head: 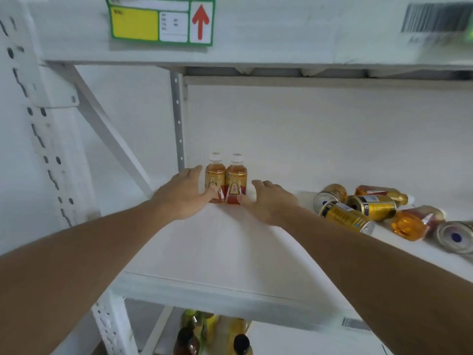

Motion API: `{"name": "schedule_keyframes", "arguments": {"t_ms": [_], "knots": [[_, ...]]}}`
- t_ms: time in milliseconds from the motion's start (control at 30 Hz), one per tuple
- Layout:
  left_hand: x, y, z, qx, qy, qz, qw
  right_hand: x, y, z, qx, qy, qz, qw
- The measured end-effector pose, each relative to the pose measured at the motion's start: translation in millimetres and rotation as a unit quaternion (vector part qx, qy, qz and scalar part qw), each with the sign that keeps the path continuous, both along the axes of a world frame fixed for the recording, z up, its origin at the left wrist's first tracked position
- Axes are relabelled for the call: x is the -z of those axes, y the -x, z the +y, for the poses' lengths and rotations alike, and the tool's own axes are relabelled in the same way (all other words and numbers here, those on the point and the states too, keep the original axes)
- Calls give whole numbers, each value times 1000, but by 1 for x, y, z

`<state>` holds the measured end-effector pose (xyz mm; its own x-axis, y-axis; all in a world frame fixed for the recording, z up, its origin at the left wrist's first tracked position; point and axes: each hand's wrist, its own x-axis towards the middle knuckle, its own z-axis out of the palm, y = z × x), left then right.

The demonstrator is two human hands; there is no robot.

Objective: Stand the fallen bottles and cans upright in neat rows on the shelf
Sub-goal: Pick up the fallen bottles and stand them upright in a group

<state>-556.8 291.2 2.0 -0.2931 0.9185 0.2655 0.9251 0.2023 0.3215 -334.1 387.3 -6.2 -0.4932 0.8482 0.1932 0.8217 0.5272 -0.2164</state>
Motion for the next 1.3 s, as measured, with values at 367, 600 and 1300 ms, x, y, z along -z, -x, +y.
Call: {"name": "schedule_keyframes", "arguments": {"t_ms": [367, 600, 1300], "knots": [[15, -91, -58, -62, -33, -5, 998, 1, -68, -54, -57, -7, 23, 998], [15, -172, -90, -96, -24, 10, 995, -4, -144, -88, -128, -77, 4, 989], [-19, -394, 0, 206, -100, 2, 973, -52, -444, -92, 178, -74, -11, 981]]}}
